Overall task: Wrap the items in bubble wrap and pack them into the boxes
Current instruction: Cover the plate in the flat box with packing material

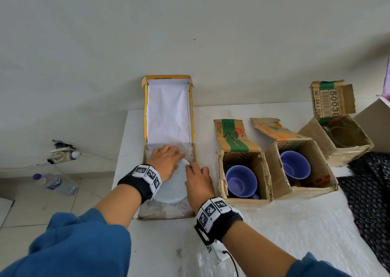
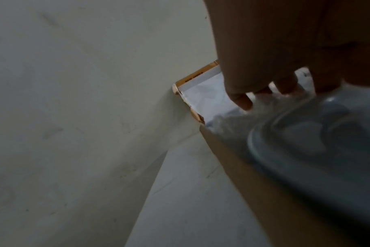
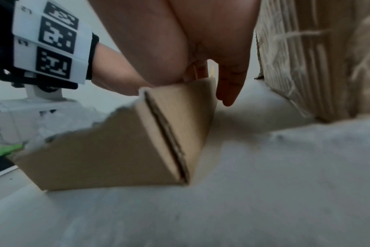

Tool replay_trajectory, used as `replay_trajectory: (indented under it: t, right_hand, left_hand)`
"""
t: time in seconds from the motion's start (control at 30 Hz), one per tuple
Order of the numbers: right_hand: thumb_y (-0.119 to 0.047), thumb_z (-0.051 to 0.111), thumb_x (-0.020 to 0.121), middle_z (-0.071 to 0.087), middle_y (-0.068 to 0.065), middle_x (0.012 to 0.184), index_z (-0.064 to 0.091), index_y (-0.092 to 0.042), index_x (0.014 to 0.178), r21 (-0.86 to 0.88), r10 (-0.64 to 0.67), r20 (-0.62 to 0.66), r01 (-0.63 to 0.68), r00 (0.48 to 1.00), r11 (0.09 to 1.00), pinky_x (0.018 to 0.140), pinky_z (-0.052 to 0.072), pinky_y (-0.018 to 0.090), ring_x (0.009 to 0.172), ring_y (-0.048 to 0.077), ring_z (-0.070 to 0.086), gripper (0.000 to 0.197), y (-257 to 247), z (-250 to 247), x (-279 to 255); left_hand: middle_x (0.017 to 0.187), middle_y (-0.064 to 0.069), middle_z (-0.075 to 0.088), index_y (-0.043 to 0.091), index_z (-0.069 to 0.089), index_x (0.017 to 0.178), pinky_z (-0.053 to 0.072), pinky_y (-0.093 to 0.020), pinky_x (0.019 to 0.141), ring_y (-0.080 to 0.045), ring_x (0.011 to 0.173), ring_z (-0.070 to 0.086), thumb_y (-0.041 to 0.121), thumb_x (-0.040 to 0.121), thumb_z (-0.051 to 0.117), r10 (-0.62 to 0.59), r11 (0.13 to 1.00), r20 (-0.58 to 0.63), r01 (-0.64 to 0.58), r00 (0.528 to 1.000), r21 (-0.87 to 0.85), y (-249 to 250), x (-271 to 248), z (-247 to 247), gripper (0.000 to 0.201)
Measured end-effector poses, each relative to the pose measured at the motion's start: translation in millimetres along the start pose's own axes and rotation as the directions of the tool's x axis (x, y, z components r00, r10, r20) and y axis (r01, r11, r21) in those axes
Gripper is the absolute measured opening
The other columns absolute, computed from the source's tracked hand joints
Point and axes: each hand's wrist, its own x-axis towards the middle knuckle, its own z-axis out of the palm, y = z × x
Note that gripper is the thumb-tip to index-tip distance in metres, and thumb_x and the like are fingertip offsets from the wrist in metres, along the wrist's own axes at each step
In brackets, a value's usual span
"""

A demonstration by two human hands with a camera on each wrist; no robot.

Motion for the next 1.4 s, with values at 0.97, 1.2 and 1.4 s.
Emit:
replay_trajectory:
  t: [0.97, 1.2, 1.4]
  right_hand:
    - [-0.039, 0.079, 0.07, 0.044, 0.001, 0.109, 0.052, -0.023, 0.118, 0.197, 0.156, 0.227, -0.203, 0.961, 0.959, 0.092, 0.042, 0.028, 0.107, 0.02, 0.048, 0.058, 254.0, -64.7, -203.3]
    - [-0.022, 0.072, 0.08, 0.044, -0.004, 0.095, 0.065, -0.014, 0.1, 0.266, 0.091, 0.085, -0.11, 0.992, 0.958, 0.084, 0.04, 0.022, 0.1, 0.022, 0.052, 0.023, 262.5, -44.5, -201.7]
    - [-0.022, 0.069, 0.083, 0.052, -0.004, 0.092, 0.069, -0.019, 0.086, 0.362, 0.074, -0.045, -0.053, 0.996, 0.931, 0.084, 0.037, 0.021, 0.093, 0.017, 0.05, 0.004, 263.2, -55.1, -202.4]
  left_hand:
    - [0.129, 0.004, 0.044, 0.03, 0.049, 0.126, 0.042, -0.035, 0.096, -0.018, 0.121, 0.041, 0.062, 0.075, 0.062, -0.148, 0.948, 0.169, 0.189, 0.974, -0.255, 255.3, -63.7, 10.8, 0.062]
    - [0.119, 0.004, 0.047, 0.027, 0.061, 0.11, 0.04, -0.029, 0.092, -0.017, 0.116, 0.041, 0.046, 0.081, 0.065, -0.193, 0.94, 0.075, 0.207, 0.978, -0.27, 268.7, -61.5, 21.6, 0.035]
    - [0.127, 0.005, 0.047, 0.026, 0.054, 0.123, 0.04, -0.03, 0.099, -0.015, 0.12, 0.042, 0.051, 0.083, 0.061, -0.211, 0.906, -0.009, 0.192, 0.977, -0.378, 284.5, -62.4, 13.6, 0.048]
